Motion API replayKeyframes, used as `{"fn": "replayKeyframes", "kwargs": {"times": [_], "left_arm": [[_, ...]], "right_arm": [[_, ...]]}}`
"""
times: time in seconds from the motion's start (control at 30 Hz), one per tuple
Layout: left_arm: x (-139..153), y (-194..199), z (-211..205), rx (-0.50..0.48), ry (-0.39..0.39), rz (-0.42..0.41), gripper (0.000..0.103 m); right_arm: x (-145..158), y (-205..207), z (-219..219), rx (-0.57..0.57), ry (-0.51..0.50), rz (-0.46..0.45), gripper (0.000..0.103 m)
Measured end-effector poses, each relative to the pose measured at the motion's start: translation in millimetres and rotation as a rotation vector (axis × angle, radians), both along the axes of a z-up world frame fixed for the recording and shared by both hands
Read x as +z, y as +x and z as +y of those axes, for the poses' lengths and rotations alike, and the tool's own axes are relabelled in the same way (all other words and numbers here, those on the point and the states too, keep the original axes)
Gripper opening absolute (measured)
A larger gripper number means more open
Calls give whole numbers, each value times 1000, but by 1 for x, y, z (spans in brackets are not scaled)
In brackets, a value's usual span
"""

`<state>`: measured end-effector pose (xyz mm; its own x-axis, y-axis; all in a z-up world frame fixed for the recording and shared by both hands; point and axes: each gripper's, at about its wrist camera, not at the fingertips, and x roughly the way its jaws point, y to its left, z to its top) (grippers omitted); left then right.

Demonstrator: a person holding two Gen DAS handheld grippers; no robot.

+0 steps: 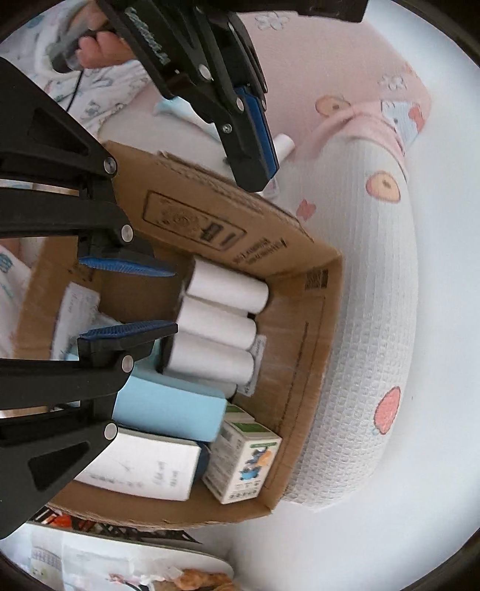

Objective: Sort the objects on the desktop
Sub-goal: 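Withdraw the open left gripper and move it back toward the tube pile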

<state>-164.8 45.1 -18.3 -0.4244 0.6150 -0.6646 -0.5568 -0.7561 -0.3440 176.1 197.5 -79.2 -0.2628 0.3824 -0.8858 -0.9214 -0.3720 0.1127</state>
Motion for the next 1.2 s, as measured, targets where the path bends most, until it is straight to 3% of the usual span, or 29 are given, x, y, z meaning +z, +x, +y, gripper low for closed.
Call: {"fn": "replayKeyframes", "kwargs": {"times": [0.2,0.4,0.47,0.57,0.7,0.8,0.93,1.03,1.2], "left_arm": [[-36,26,-40,18,108,-3,36],[-85,43,-73,42,86,15,42],[-101,45,-86,55,103,-6,42],[-119,44,-101,142,70,-44,43],[-129,34,-106,123,171,-151,47],[-132,30,-107,151,190,-167,47],[-138,18,-119,202,234,-220,47],[-147,5,-137,277,298,-288,47],[-163,-17,-155,375,333,-353,47]], "right_arm": [[-11,-8,-28,-25,66,-18,21],[-23,-19,-56,-36,128,-15,21],[-24,-19,-63,-42,164,-7,21],[-21,-18,-77,-49,234,10,21],[-10,-30,-112,-28,387,13,21],[-8,-49,-135,-40,470,16,21],[-7,-85,-152,40,503,58,21],[-14,-115,-152,104,514,13,21],[-34,-149,-128,134,406,-3,21]]}}
